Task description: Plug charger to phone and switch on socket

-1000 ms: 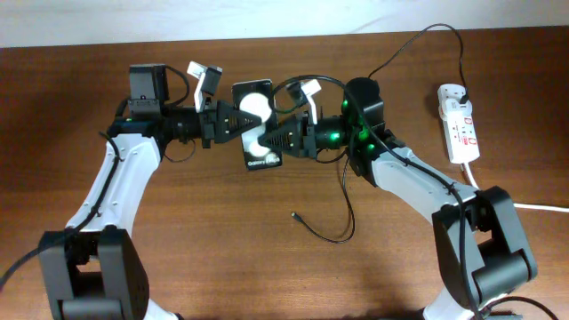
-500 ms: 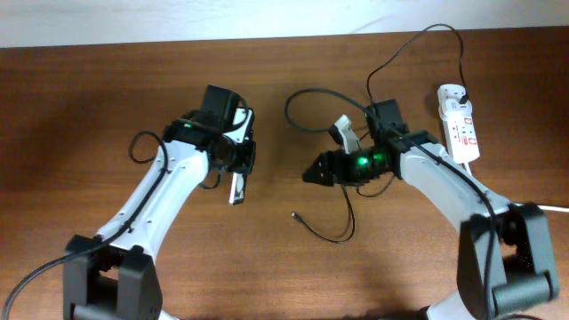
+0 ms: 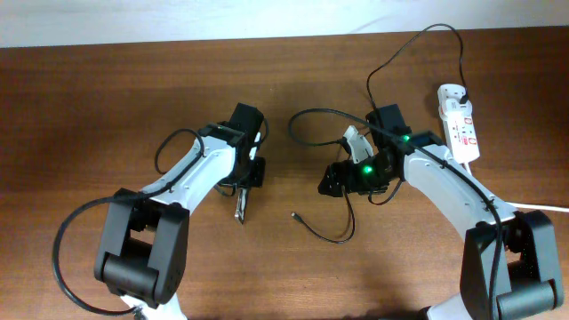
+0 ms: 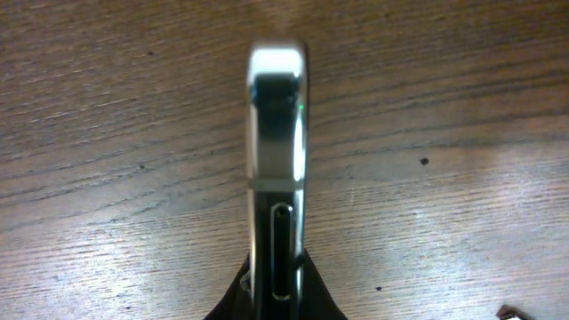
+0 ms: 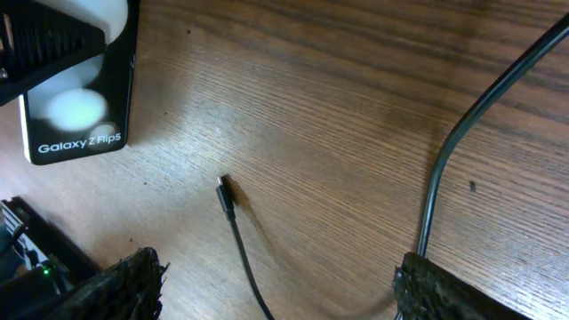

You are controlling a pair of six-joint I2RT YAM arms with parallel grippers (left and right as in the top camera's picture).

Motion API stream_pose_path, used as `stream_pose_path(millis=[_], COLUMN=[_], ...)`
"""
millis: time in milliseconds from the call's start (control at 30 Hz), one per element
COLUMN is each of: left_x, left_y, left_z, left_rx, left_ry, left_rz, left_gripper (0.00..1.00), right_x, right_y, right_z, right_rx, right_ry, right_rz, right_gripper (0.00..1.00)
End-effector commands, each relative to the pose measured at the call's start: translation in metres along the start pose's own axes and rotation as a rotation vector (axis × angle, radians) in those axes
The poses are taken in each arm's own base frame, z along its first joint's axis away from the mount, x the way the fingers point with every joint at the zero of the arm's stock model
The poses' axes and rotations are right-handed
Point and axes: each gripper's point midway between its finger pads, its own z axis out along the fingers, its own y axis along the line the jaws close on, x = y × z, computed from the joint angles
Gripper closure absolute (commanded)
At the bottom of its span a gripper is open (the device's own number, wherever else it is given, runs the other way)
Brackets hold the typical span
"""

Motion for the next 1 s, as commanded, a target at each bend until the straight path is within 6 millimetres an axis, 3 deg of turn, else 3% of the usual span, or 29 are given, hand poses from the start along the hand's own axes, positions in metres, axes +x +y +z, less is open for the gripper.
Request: stream_pose_path(millis=[0, 100, 133, 167, 200, 233, 267, 333, 367, 433, 500, 567, 633, 667, 700, 767, 867, 967], left_x=[0.005, 0.006, 0.006, 0.007, 0.007, 0.007, 0.007, 0.008, 0.003, -0.009, -0.027, -0.04, -0.045, -0.048, -0.052, -0.052, -0.051, -0.052], left_y=[0.0, -0.005, -0.005, -0.006, -0.006, -0.006, -0.006, -0.011, -0.024, -0.037, -0.052, -0.049, -0.039, -0.029, -0.012, 0.003, 0.005, 0.005], left_z=[0.006, 0.006, 0.006, 0.006, 0.006, 0.006, 0.006, 0.006, 0.0, -0.012, -0.038, -0.069, -0.095, -0.099, -0.095, -0.091, -0.086, -0.086], left_rx=[-0.006, 0.023, 0.022, 0.022, 0.022, 0.023, 0.023, 0.053, 0.16, 0.289, 0.586, 0.842, 1.008, 1.021, 0.988, 0.974, 0.972, 0.971], left_ry=[0.02, 0.027, 0.028, 0.03, 0.028, 0.028, 0.029, 0.036, 0.022, -0.021, -0.071, -0.146, -0.234, -0.273, -0.307, -0.336, -0.346, -0.346], left_rz=[0.006, 0.004, 0.005, 0.009, 0.009, 0.009, 0.009, 0.007, -0.006, -0.023, -0.042, -0.007, 0.059, 0.076, 0.069, 0.062, 0.059, 0.055], left_gripper=[1.0, 1.0, 0.91, 0.91, 0.98, 1.0, 1.0, 1.0, 1.0, 1.0, 1.0, 1.0, 1.0, 1.0, 1.0, 1.0, 1.0, 1.0], right_x=[0.001, 0.001, 0.001, 0.001, 0.001, 0.001, 0.001, -0.001, -0.001, 0.0, -0.002, -0.001, -0.001, -0.001, 0.0, 0.001, 0.008, 0.024], right_y=[0.001, 0.001, 0.001, 0.001, 0.001, 0.001, 0.001, 0.001, 0.002, 0.008, 0.009, 0.009, 0.01, 0.013, 0.016, 0.021, 0.03, 0.025], right_z=[-0.002, -0.002, -0.002, -0.002, -0.002, -0.002, -0.002, -0.002, -0.002, -0.002, -0.002, -0.002, -0.002, -0.002, -0.002, -0.002, 0.008, 0.025], right_rx=[0.007, 0.007, 0.007, 0.007, 0.007, 0.007, 0.007, 0.006, 0.002, -0.032, -0.035, -0.035, -0.043, -0.06, -0.079, -0.1, -0.063, 0.147], right_ry=[-0.006, -0.006, -0.006, -0.006, -0.006, -0.006, -0.006, -0.011, -0.012, -0.009, -0.014, -0.013, -0.011, -0.01, -0.008, -0.002, 0.025, 0.071], right_rz=[-0.04, -0.04, -0.04, -0.04, -0.04, -0.04, -0.04, -0.043, -0.043, -0.043, -0.046, -0.046, -0.045, -0.045, -0.045, -0.051, -0.098, -0.098], right_gripper=[0.13, 0.12, 0.12, 0.12, 0.12, 0.06, 0.01, 0.01, 0.01, 0.12, 0.15, 0.01, 0.01, 0.01, 0.01, 0.01, 0.01, 0.01])
